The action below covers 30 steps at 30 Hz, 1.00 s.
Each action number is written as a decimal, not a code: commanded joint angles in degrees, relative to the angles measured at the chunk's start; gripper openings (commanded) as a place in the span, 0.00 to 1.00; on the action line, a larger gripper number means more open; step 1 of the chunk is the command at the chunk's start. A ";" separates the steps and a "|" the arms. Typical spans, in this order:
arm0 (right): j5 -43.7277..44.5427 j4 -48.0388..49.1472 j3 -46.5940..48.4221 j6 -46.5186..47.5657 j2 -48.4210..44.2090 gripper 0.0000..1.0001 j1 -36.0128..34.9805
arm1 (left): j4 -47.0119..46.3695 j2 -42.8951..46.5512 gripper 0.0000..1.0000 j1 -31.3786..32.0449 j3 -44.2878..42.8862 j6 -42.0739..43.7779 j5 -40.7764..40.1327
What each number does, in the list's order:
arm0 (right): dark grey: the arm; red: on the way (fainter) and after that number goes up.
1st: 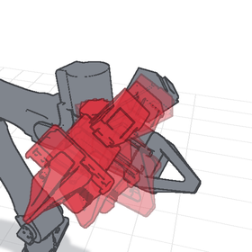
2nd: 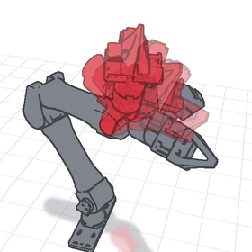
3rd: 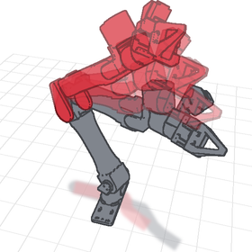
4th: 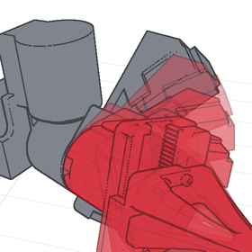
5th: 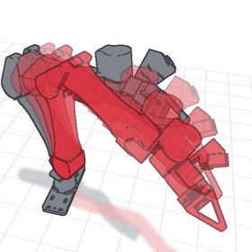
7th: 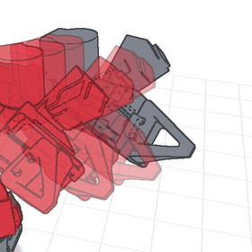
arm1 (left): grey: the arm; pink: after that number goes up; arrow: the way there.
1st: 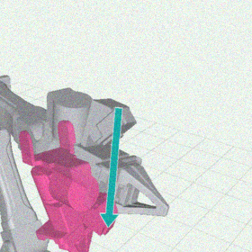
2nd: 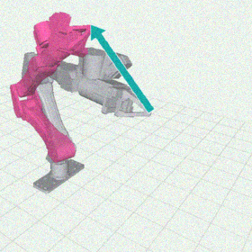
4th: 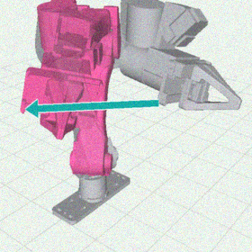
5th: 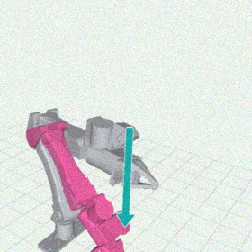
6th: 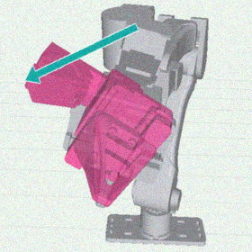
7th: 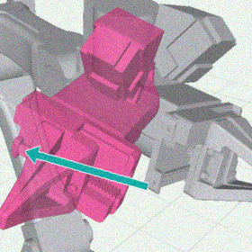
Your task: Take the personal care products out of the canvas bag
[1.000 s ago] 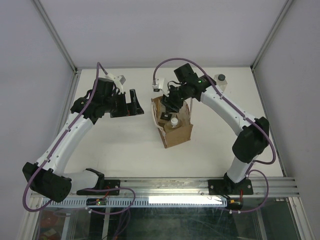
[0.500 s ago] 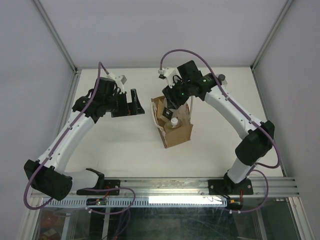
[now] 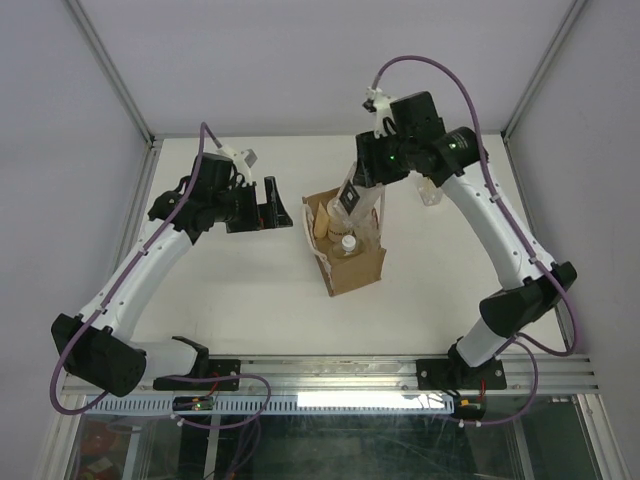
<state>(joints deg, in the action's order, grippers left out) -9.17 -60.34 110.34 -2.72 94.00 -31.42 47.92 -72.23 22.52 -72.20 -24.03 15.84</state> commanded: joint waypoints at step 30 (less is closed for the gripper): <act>13.19 16.31 -13.51 -14.70 -23.83 0.00 21.92 | -4.07 -1.85 0.98 0.20 -1.00 -1.54 3.90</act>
<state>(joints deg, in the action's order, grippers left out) -1.48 -55.64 103.94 -21.74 76.60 -9.65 46.57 -74.78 22.52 -72.20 -24.91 18.39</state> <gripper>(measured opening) 0.515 0.979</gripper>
